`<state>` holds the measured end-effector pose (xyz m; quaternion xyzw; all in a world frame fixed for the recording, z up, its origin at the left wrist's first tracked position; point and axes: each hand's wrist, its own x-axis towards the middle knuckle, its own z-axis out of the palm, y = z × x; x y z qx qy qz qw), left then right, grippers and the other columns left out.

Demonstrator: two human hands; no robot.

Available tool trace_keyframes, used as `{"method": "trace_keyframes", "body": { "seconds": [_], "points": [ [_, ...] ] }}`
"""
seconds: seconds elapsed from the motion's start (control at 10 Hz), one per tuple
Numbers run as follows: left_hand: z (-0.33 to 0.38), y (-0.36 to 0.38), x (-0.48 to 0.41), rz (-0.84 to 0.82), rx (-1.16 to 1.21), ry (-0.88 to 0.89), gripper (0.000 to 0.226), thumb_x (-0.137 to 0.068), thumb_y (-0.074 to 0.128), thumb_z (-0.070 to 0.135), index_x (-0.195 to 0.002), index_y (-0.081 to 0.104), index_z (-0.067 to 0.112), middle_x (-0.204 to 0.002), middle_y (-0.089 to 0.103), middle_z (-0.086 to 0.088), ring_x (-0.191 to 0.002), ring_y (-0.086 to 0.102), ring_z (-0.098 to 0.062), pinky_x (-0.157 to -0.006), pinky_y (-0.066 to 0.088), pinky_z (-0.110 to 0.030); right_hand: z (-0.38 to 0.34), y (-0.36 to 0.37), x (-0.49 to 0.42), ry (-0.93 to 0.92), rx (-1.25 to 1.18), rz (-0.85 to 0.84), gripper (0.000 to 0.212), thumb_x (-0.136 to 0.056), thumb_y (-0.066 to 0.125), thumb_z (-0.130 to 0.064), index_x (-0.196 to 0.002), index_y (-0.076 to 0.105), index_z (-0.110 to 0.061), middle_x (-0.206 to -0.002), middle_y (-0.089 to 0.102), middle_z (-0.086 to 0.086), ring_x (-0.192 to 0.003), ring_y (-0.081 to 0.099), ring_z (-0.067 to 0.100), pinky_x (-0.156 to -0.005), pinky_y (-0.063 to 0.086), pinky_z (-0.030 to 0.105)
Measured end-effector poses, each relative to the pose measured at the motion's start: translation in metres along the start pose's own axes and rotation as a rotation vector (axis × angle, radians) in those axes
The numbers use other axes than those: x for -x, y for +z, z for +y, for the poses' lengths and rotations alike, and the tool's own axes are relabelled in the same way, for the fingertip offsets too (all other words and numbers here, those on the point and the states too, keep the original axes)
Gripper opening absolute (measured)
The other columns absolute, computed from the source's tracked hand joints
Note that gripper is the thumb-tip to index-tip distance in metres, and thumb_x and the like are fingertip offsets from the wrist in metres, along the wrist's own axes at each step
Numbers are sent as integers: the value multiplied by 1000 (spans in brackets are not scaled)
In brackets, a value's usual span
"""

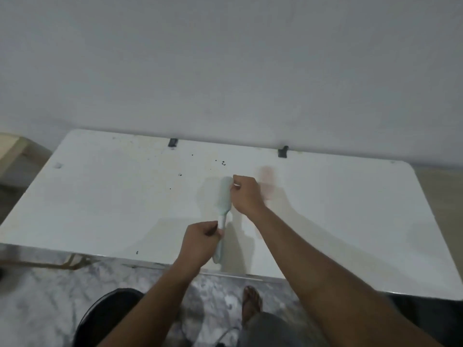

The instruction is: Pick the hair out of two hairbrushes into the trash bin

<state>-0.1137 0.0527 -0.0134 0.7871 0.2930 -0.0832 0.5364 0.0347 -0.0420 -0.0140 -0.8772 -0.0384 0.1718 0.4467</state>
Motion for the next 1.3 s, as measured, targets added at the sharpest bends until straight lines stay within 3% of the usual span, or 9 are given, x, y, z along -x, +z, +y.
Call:
{"method": "trace_keyframes", "body": {
  "seconds": [0.1,0.3,0.5,0.6,0.8,0.9,1.1,1.2,1.3],
  "points": [
    [14,20,-25,21,-47,-6,27,-85,57,9,-59,50,6,-54,45,-1,-55,37,-13,-56,30,-28,6,-11,-23,15,34,24,29,-81,41,4,-58,35,-12,-57,32,-3,-57,28,15,-53,25,26],
    [33,43,-52,-30,-180,2,19,-88,57,15,-88,75,9,-85,76,-9,-83,70,-30,-79,58,-38,9,-21,-43,18,94,95,41,-81,38,11,-57,22,-19,-56,28,-5,-66,33,20,-45,22,20],
    [33,50,-66,26,-281,46,16,-86,55,7,-82,67,-1,-71,66,-16,-64,60,-33,-62,51,-35,16,-11,-51,101,61,145,25,-94,38,0,-83,54,-15,-93,59,12,-94,50,22,-79,43,25],
    [35,51,-71,30,-302,57,17,-89,55,9,-91,71,2,-76,63,-6,-68,56,-26,-66,49,-30,15,-14,-54,104,101,186,43,-93,38,0,-65,26,-29,-68,34,-12,-85,41,17,-56,29,8],
    [38,54,-76,31,-354,23,25,-92,58,24,-112,72,24,-100,73,1,-82,60,-19,-72,52,-28,12,-20,-58,145,82,172,34,-91,42,6,-117,64,1,-118,65,12,-117,57,28,-92,43,16],
    [38,55,-76,33,-363,9,24,-93,57,28,-113,70,25,-103,72,3,-84,61,-18,-76,52,-27,7,-23,-58,109,161,201,36,-84,41,10,-59,35,-15,-63,37,-3,-75,41,22,-51,33,16],
    [35,54,-79,26,-357,-1,24,-94,57,28,-113,70,22,-102,71,3,-83,59,-18,-74,46,-25,4,-23,-54,48,164,204,43,-82,40,10,-58,19,-19,-58,21,-5,-63,26,17,-46,16,23],
    [37,53,-83,32,-374,24,28,-94,58,30,-118,69,20,-107,71,0,-92,64,-22,-79,47,-25,5,-24,-52,65,96,210,46,-89,43,4,-60,22,-25,-62,24,-10,-76,32,20,-50,23,19],
    [33,45,-77,68,-311,8,39,-95,59,33,-129,61,14,-118,68,-4,-108,63,-26,-86,44,-28,7,-35,-51,48,-2,269,17,-95,55,-8,-96,68,-19,-99,66,-2,-99,58,25,-82,38,12]
  ]
}}
